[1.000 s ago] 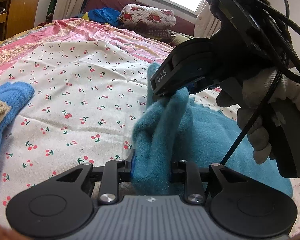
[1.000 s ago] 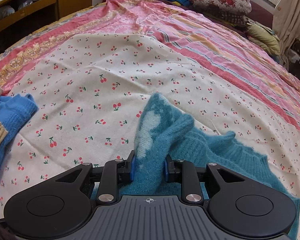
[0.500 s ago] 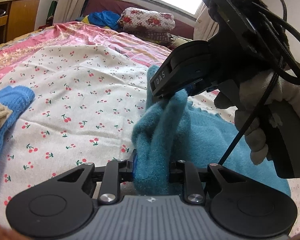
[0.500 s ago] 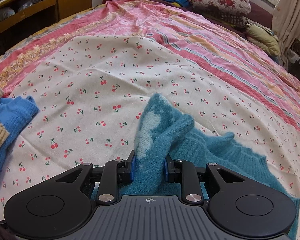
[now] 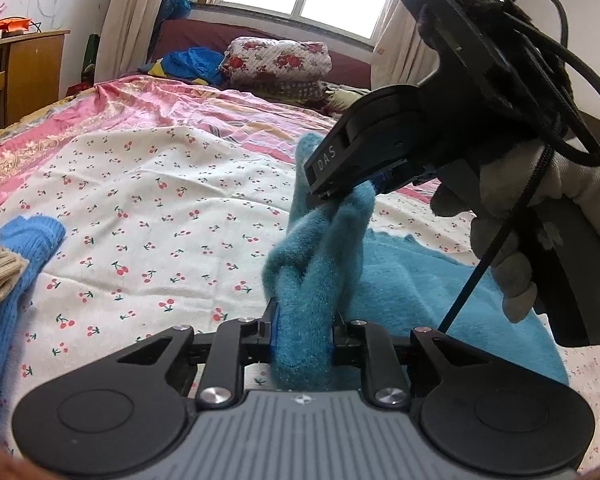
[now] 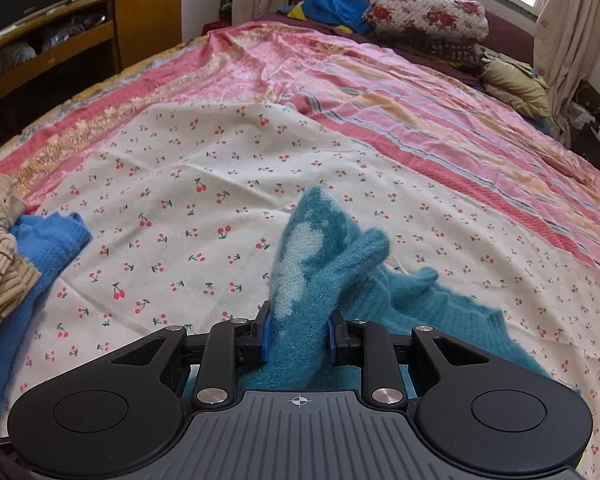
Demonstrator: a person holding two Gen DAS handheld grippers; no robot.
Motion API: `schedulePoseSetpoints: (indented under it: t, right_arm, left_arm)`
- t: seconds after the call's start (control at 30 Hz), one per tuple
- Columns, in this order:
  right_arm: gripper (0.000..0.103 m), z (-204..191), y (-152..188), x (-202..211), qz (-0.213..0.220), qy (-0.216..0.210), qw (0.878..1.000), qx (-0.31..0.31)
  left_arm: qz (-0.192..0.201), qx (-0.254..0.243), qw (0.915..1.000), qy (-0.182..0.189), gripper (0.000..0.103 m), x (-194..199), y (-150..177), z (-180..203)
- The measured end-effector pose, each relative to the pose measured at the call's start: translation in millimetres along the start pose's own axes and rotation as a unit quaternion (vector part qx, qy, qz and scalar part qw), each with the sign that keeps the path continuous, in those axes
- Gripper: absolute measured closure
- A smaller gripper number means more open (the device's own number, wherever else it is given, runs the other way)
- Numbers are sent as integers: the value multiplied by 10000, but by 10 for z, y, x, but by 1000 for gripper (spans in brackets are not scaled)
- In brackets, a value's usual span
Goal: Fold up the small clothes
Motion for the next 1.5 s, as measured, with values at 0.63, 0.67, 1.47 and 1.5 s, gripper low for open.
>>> schedulePoseSetpoints:
  t: [0.63, 0.67, 1.47, 1.5]
  right_arm:
    - [81, 509, 86, 349, 352, -491, 9953, -752]
    - [81, 559, 99, 390, 381, -503, 9949, -785]
    - [81, 2434, 1189, 689, 443, -304, 9736, -2220]
    - [81, 2472, 1255, 657, 413, -304, 9724, -2276]
  left_arm:
    - [164, -339, 9992, 155, 77, 185, -125, 450]
    - [189, -382, 9989, 210, 77, 207, -137, 519]
    - [-236, -1560, 9802, 1195, 77, -200, 343, 2540]
    - [-290, -1576, 9798, 1200, 77, -239, 394, 2592]
Point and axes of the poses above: each gripper's, at about its wrist camera, not at the fingertips, and x roughly against the way its jaws point, z to its right, y to its underside, the point moved 9 cm from there along -x, roughly the way its jaws point
